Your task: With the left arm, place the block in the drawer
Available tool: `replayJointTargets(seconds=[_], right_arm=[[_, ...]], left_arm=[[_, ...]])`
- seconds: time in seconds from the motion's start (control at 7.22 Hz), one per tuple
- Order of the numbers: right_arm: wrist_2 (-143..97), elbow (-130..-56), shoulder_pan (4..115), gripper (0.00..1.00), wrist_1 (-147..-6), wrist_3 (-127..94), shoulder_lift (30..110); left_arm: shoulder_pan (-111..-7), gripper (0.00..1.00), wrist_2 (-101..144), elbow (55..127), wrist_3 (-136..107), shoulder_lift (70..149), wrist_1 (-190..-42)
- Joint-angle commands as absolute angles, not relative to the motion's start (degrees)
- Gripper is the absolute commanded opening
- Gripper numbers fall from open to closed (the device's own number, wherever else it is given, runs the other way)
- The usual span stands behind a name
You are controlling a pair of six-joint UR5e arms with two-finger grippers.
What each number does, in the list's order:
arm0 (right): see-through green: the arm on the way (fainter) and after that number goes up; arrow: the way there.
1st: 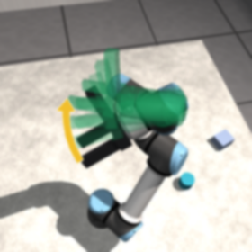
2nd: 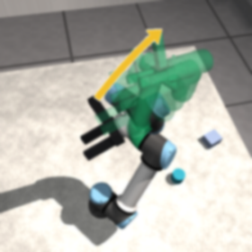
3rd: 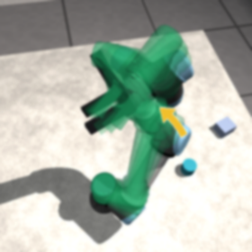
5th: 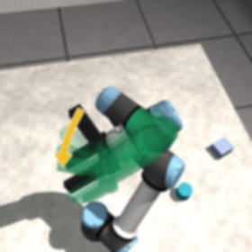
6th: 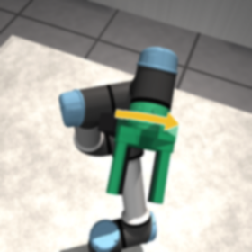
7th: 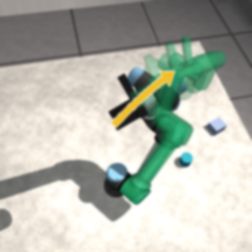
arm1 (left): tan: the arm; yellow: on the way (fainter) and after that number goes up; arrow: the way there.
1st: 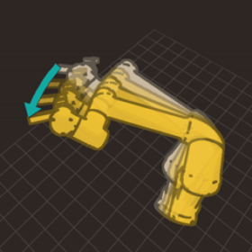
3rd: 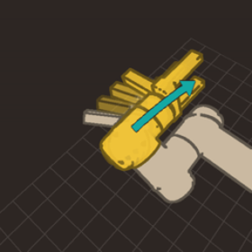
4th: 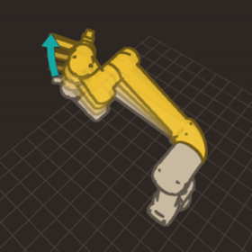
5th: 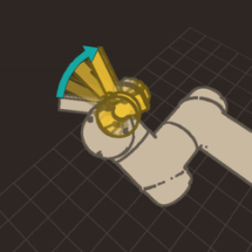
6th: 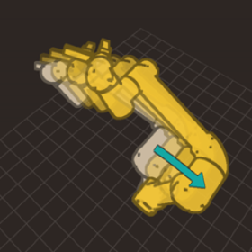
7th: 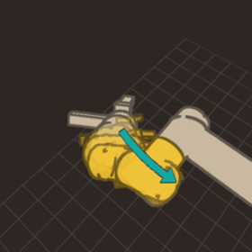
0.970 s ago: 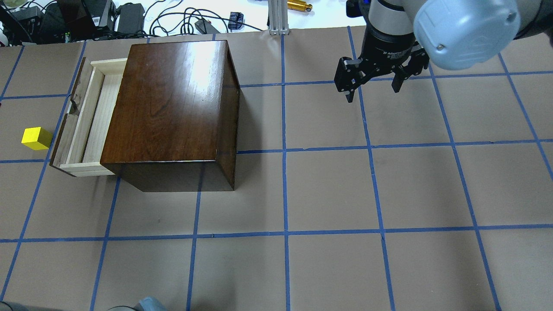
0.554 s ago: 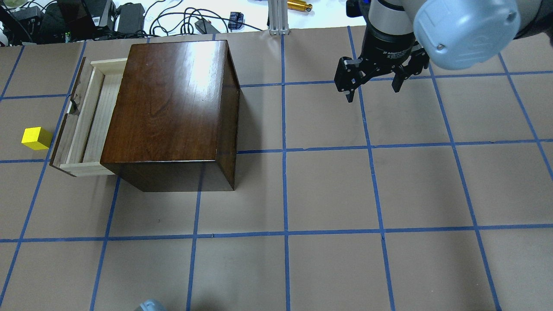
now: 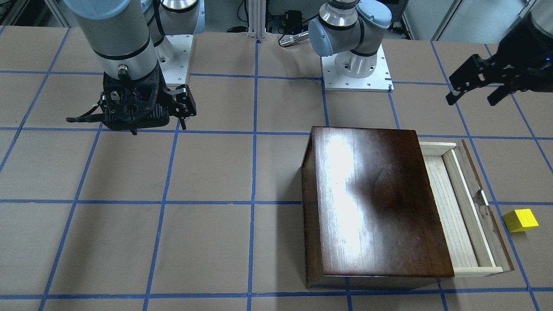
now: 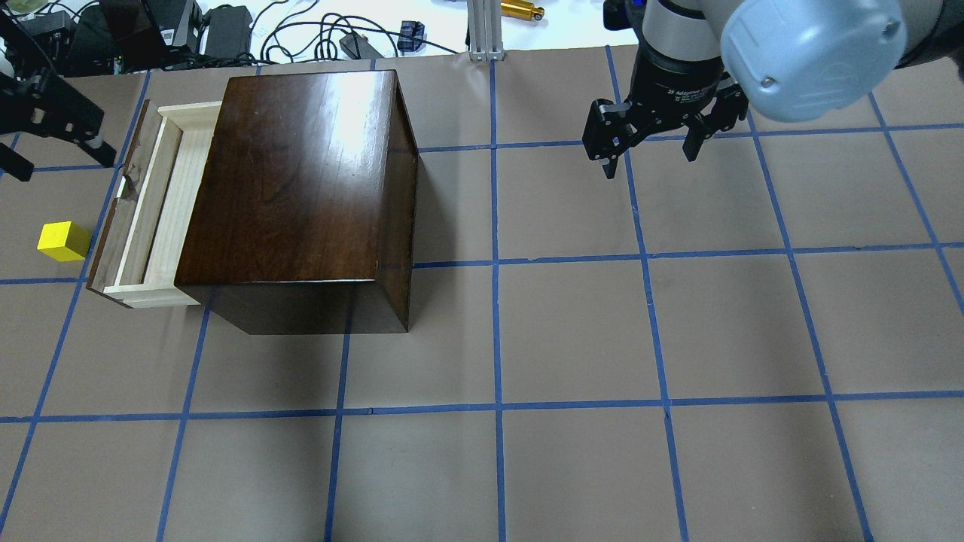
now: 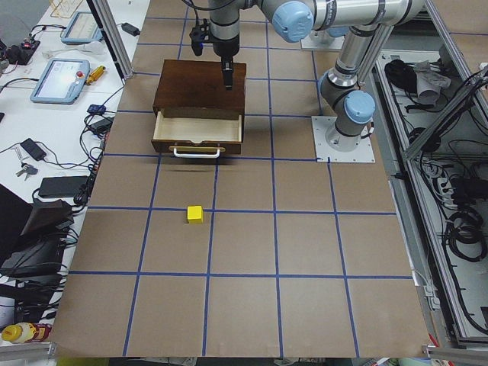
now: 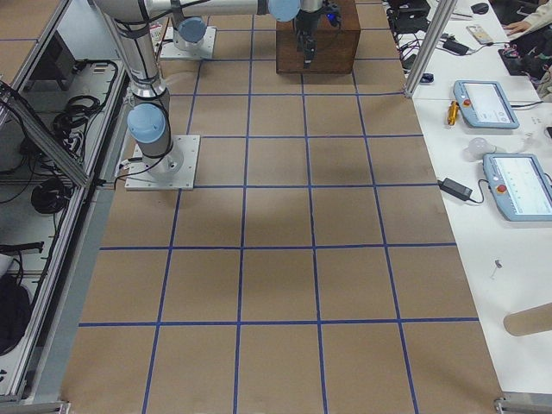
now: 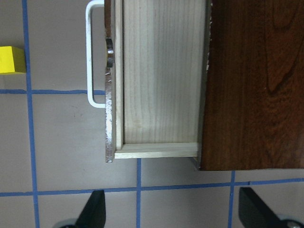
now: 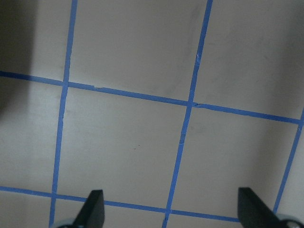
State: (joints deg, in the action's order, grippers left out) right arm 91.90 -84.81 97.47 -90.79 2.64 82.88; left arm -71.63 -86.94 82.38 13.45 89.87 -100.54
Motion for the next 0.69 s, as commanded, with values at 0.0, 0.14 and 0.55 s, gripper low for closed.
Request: replayJointTargets(seconds=[0.0, 0.14, 0.55], right_arm=[[91.85, -84.81, 97.47, 1.0, -90.79, 2.64, 82.88], [91.93, -84.81, 97.47, 1.0, -90.79, 2.64, 82.88], [91.93, -84.81, 97.47, 1.0, -90.79, 2.64, 82.88]], left_arm=[[-82.66, 1.0, -87.54, 84.01, 3.37, 90.7, -97.06], [-85.92, 1.0, -87.45, 86.02, -0.75, 91.05, -91.81], [-88.06, 1.0, -90.97, 89.21, -1.14, 91.05, -85.69]])
